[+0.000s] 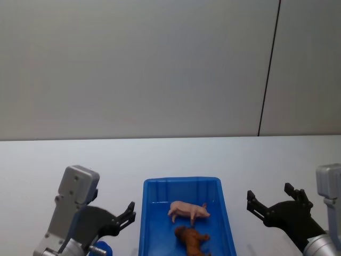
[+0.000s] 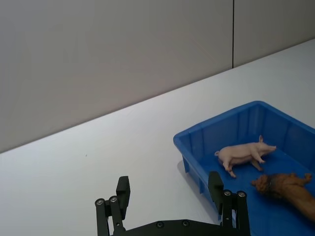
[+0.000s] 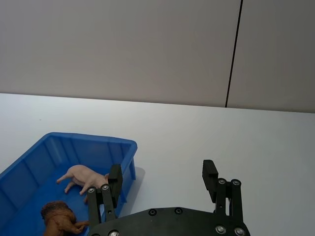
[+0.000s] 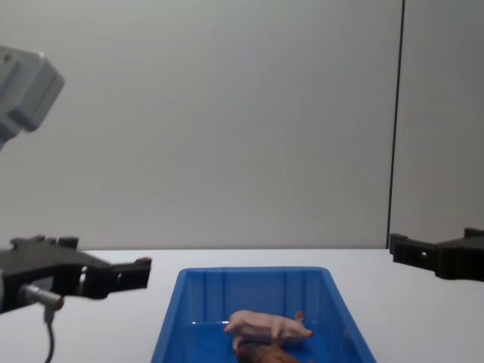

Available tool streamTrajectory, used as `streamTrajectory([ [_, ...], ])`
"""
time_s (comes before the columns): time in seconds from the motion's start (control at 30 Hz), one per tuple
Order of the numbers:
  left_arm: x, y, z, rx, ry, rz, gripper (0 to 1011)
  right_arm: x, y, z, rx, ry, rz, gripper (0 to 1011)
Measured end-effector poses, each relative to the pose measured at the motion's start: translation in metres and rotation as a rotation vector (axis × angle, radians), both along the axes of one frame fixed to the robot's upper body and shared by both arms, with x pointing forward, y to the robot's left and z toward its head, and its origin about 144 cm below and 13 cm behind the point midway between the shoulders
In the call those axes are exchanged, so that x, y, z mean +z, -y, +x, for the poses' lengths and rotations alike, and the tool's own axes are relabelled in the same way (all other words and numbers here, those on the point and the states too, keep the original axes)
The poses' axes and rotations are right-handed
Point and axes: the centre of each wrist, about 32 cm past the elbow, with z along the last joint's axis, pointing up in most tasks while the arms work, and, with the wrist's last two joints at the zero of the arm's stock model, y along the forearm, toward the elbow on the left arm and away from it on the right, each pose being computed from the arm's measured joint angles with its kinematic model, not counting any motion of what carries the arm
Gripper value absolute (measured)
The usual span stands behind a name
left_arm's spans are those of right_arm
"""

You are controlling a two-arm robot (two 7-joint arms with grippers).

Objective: Pick up the two dolls from the table and place them into the box.

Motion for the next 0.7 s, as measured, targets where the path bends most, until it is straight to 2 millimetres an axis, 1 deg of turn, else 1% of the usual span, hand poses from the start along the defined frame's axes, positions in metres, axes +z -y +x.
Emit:
streamTrajectory([
  [0.37, -0.007, -0.008, -0.016, 0.035, -0.096, -0.013, 1003, 0.000, 0.000, 0.000, -0.002, 0.000, -0.001, 1001],
  [0.7, -0.014, -0.010, -0.023, 0.040, -0.154, -0.017, 1003, 0.000, 0.000, 0.000, -0.002, 0.000, -0.001, 1001],
])
